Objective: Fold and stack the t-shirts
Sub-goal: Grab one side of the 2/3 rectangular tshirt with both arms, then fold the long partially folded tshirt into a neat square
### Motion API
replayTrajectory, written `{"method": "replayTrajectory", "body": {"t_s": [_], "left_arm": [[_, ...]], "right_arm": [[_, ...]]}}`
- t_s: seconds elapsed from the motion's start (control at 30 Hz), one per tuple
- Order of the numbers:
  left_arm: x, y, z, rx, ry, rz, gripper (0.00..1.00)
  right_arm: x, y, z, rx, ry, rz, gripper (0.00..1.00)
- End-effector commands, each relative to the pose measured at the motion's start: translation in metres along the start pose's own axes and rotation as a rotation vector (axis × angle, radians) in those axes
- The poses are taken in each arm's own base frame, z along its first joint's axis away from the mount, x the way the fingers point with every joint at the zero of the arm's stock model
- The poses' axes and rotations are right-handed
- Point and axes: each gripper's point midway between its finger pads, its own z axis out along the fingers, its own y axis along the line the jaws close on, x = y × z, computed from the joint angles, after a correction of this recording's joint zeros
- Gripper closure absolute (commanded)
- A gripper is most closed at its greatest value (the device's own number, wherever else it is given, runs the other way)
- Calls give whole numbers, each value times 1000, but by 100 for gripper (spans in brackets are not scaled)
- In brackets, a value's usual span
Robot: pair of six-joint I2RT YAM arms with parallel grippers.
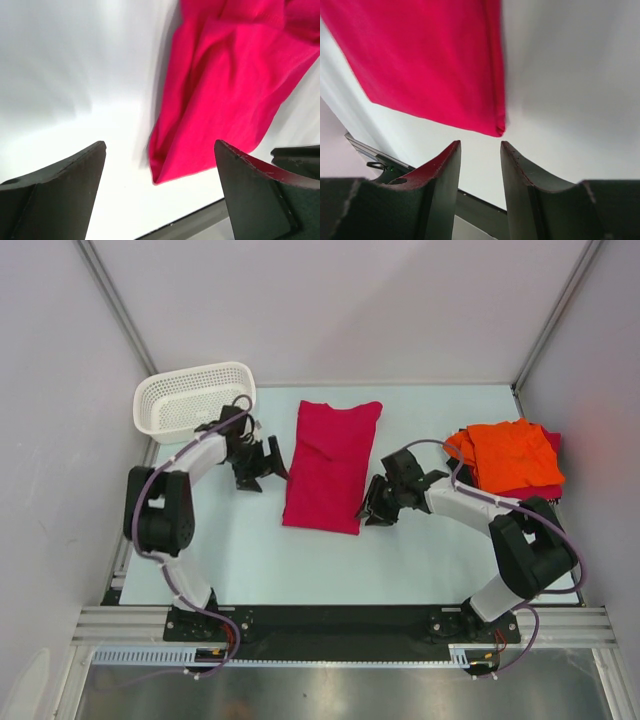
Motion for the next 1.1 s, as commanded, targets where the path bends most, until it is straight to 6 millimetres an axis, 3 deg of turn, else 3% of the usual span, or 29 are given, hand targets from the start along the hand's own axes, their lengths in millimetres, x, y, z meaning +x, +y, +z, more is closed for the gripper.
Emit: {"method": "replayTrajectory", "body": {"t_s": [0.0,0.17,0.4,0.57,0.67,0.77,0.8,0.83,0.87,0.9,0.93,1.0,1.07], "left_arm": [[27,4,-8,59,-22,34,5],[56,10,11,97,47,-12,6],[63,5,32,117,101,-21,6],[70,-13,44,140,154,16,8],[81,-23,51,144,201,36,14],[94,-32,57,161,257,35,44],[98,-32,58,161,274,38,69],[105,-31,58,149,301,34,83],[106,-29,58,140,309,34,96],[109,-26,58,129,319,34,100],[115,-23,55,112,343,29,100],[120,-17,52,91,357,36,100],[126,-14,44,75,368,43,100]], "right_arm": [[7,2,4,-52,11,29,58],[8,6,14,-55,37,37,58],[1,16,29,-73,63,37,57],[3,20,42,-72,112,45,56],[4,19,51,-58,151,56,56],[5,26,55,-68,181,55,59],[4,32,55,-79,192,47,62],[4,34,54,-86,200,44,71],[5,36,53,-87,212,44,87],[7,37,51,-89,231,35,97],[9,35,49,-58,254,44,100],[11,32,46,-23,269,9,100],[18,17,39,49,290,14,100]]}}
